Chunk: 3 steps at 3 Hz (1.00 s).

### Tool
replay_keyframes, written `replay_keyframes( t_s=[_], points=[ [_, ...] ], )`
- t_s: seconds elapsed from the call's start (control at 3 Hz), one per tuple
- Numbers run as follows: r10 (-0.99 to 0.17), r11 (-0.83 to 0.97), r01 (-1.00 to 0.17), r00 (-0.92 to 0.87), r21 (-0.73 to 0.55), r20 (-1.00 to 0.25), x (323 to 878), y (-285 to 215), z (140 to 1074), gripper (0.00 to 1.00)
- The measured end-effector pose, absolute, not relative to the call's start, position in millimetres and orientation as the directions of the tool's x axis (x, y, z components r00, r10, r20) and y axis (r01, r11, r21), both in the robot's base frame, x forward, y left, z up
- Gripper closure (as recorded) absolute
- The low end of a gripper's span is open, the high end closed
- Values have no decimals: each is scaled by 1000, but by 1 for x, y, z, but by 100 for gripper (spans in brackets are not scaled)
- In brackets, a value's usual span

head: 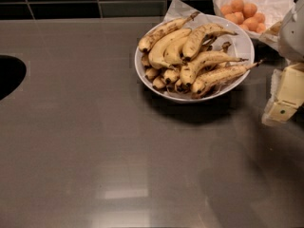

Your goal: Pick banana from white bowl

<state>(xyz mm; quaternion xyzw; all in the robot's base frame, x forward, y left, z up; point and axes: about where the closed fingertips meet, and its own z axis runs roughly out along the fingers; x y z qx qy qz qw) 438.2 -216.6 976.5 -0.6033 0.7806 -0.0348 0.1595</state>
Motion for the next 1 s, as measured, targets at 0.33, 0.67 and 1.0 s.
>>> replay_keyframes(
  t_s=[0.33, 0.67, 1.0],
  points=[
    [-953, 265, -930, -213, -254, -215, 447, -216, 978, 0],
    [-958, 240, -941, -190, -238, -212, 480, -211, 974, 0],
    [-970, 173, -960, -126, -222, -209, 527, -195, 969, 0]
  ],
)
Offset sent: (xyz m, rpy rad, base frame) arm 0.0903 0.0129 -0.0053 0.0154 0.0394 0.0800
